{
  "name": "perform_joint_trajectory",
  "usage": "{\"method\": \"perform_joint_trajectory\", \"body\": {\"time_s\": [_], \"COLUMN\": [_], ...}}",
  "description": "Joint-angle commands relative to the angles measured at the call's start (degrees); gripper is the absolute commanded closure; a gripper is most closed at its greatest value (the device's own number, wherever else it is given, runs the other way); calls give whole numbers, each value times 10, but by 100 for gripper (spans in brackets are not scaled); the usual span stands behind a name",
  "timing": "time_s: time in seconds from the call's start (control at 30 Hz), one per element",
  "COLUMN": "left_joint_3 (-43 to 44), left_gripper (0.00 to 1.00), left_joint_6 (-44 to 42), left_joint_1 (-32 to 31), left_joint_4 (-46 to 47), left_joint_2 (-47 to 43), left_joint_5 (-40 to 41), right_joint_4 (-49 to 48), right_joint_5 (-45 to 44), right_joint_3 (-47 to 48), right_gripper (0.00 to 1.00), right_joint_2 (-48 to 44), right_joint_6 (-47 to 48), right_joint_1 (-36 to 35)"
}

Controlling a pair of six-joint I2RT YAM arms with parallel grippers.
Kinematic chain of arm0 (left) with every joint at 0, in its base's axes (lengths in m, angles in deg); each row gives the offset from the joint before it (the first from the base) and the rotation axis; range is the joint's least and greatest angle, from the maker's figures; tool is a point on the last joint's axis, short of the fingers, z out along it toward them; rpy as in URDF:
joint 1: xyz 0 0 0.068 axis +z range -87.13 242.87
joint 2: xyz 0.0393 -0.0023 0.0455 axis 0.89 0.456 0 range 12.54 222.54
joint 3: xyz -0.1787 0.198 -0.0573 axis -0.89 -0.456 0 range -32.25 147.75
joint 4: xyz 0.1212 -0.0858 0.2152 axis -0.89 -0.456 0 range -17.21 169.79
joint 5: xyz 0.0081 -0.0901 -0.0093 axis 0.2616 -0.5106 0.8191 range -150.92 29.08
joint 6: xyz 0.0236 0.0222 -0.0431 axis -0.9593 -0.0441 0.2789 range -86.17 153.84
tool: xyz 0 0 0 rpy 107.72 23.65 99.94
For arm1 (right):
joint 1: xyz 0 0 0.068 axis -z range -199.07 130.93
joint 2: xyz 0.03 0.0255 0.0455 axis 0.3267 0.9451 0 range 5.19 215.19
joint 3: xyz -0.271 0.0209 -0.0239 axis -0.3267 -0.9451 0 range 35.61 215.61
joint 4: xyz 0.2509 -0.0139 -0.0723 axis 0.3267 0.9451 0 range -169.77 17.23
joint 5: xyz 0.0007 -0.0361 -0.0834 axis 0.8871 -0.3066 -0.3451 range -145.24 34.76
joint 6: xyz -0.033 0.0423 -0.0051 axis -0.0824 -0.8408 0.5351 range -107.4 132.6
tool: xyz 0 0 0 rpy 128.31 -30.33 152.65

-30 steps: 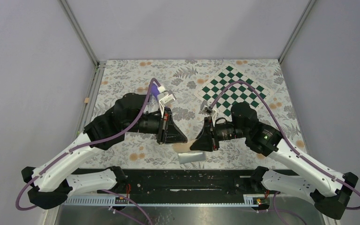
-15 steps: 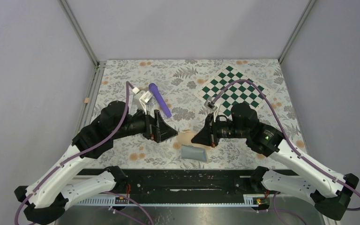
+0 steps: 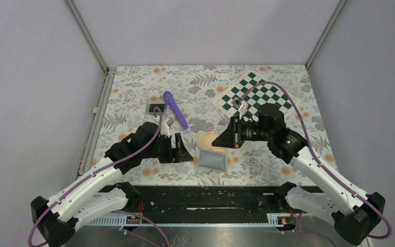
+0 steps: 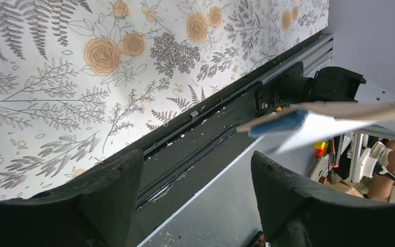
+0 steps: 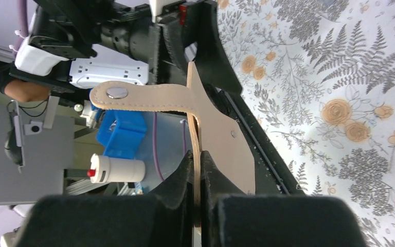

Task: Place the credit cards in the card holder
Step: Open the card holder at the center of the board.

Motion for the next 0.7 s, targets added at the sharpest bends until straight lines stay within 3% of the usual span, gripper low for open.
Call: {"method": "perform_joint_trajectory", "body": {"time_s": [0.0, 0.23, 0.67], "left_joint_3": [-16, -5, -16], "left_gripper": [27, 30, 31], "left_joint_6": [37, 24, 24], "left_joint_1": [-2, -16, -19], "left_joint_4": [117, 138, 209], "left_joint_2": [30, 50, -10], "left_joint_5": [-51, -66, -114], "right_joint_4": [-63, -61, -82], "right_joint_5": [53, 40, 60], "right_joint_3": [1, -4, -13], "right_gripper": [100, 100, 100], "right_joint_2": [14, 12, 21], "right_joint_6": [-49, -55, -75], "right_joint_1": [5, 5, 5]}}
